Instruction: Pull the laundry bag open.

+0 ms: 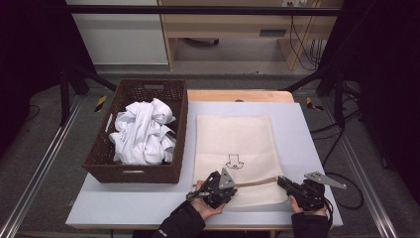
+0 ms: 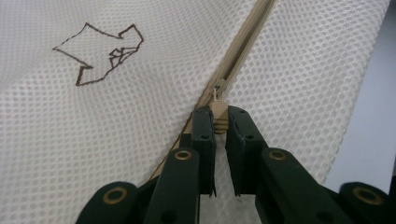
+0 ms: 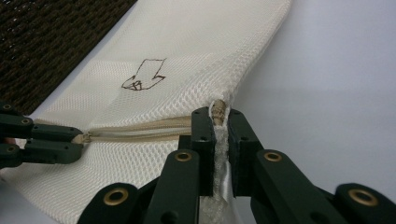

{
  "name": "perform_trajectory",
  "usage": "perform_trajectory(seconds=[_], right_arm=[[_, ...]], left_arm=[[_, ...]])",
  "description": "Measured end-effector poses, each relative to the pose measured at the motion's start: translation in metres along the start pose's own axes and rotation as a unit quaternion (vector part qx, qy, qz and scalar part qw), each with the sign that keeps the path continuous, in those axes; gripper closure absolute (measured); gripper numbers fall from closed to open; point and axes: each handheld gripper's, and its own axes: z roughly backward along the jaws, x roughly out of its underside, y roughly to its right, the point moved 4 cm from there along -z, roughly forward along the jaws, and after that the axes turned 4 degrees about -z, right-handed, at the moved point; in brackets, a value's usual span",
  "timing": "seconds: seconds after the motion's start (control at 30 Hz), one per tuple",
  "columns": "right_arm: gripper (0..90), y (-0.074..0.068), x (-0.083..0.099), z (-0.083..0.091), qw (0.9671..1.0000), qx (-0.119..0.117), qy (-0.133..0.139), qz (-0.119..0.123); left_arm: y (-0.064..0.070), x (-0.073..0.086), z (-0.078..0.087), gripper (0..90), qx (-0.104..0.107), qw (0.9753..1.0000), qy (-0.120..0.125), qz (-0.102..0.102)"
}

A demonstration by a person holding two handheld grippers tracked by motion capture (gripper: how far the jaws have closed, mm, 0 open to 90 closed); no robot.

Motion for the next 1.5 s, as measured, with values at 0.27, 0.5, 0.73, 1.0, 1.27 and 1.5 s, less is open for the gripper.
perform_trajectory(seconds=[0.27,0.5,0.73,1.0,1.27,1.5], right_arm=[[83.6,0.0,0.001,0.0,1.0,0.004,-0.002,0.0],[83.6,0.001,0.002,0.0,1.0,0.002,-0.003,0.001],[83.6,0.001,0.002,0.001,1.0,0.002,-0.003,-0.002],[83.6,0.001,0.002,0.0,1.0,0.004,-0.005,0.0],[83.5,0.002,0.003,0.0,1.0,0.003,-0.005,-0.003],[83.6,0.002,0.004,0.0,1.0,0.003,-0.008,-0.003]], left_arm=[[-0.007,0.013,0.011,81.3,-0.011,0.9998,-0.014,-0.008],[-0.012,0.023,0.017,81.3,-0.013,0.9998,-0.016,-0.001],[-0.018,0.034,0.033,81.2,-0.013,0.9997,-0.02,0.006],[-0.02,0.043,0.044,81.3,-0.024,0.9995,-0.021,0.003],[-0.026,0.055,0.055,81.2,-0.028,0.9993,-0.024,0.01],[-0.031,0.064,0.062,81.2,-0.037,0.9988,-0.033,0.01]])
